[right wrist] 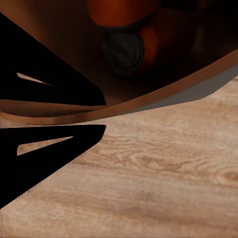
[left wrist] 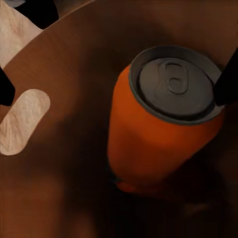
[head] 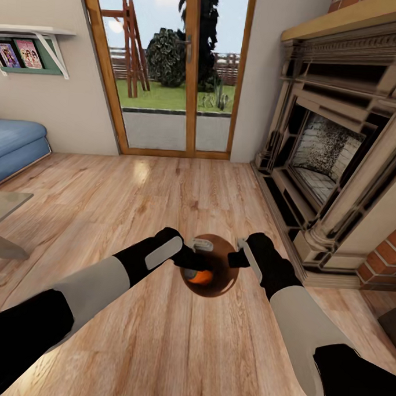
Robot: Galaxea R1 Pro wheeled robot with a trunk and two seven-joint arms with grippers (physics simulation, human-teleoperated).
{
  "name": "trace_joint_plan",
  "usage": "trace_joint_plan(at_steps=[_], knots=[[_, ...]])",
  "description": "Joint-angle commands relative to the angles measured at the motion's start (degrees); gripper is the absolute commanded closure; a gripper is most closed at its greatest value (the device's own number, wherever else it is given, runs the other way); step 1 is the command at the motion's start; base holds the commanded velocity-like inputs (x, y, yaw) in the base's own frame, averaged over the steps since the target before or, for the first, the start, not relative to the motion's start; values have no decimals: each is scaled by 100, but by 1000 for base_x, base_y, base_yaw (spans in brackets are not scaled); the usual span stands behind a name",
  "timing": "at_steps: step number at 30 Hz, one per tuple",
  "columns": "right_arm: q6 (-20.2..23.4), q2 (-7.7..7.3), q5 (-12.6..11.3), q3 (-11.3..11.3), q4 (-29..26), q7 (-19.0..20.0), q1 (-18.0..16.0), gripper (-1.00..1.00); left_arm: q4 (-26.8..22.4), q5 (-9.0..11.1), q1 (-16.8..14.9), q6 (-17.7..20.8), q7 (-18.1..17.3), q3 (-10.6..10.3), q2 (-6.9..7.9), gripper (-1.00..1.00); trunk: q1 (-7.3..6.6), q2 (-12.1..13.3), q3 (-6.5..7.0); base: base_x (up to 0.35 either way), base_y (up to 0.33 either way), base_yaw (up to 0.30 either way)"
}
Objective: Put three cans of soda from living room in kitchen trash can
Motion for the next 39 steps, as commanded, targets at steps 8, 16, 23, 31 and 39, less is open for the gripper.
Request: trace_joint_plan(at_steps=[8, 16, 23, 31, 39], knots=[[0, -12, -154, -5, -93, 29, -4, 100, -1728, -140, 872, 30, 56, 54, 420, -100, 0, 0, 1, 0, 0, 0], [0, -17, -154, -12, -93, 29, -4, 100, -4064, -105, 1431, -109, 83, 285, 2194, -100, 0, 0, 1, 0, 0, 0], [0, -29, -154, -13, -93, 29, -4, 100, -4688, -496, 2638, -541, 72, 2478, 2861, -100, 0, 0, 1, 0, 0, 0], [0, -67, -150, -35, -103, 32, 13, 100, -4066, -1892, 2822, -1240, 165, 3075, 2824, -100, 0, 0, 1, 0, 0, 0], [0, -432, -129, -32, -241, 76, 269, 100, -2213, -2558, 2833, -2558, 701, 3067, 2778, -100, 0, 0, 1, 0, 0, 0]])
